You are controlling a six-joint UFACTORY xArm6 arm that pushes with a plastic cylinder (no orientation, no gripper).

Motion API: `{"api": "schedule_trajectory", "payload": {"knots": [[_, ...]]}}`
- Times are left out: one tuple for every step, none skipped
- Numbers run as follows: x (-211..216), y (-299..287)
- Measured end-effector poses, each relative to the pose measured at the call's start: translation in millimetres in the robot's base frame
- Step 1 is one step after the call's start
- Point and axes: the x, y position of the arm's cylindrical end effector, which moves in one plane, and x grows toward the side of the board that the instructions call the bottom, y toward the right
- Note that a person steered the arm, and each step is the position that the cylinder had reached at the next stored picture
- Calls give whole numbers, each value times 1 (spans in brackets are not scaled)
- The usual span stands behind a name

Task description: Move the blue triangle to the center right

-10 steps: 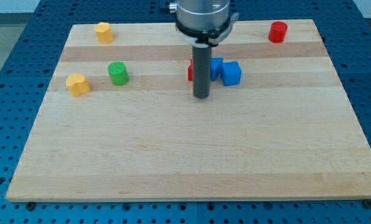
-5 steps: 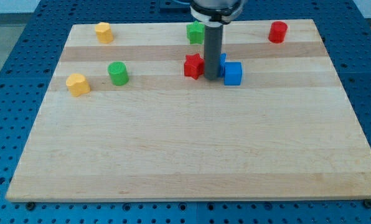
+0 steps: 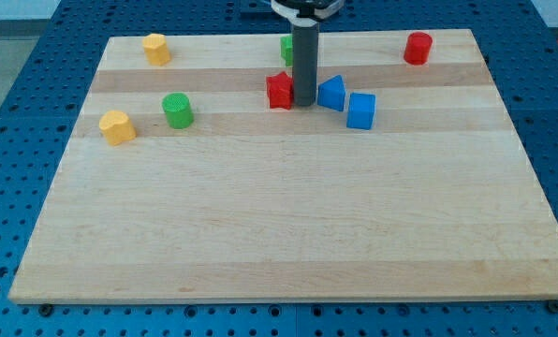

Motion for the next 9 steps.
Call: {"api": "schedule_trajectory", "payload": {"knots": [[0, 18], [-12, 23], [-32, 28], [-35, 47], [-35, 66], [-35, 87], [-35, 104], [-32, 106], [-16, 106]]}}
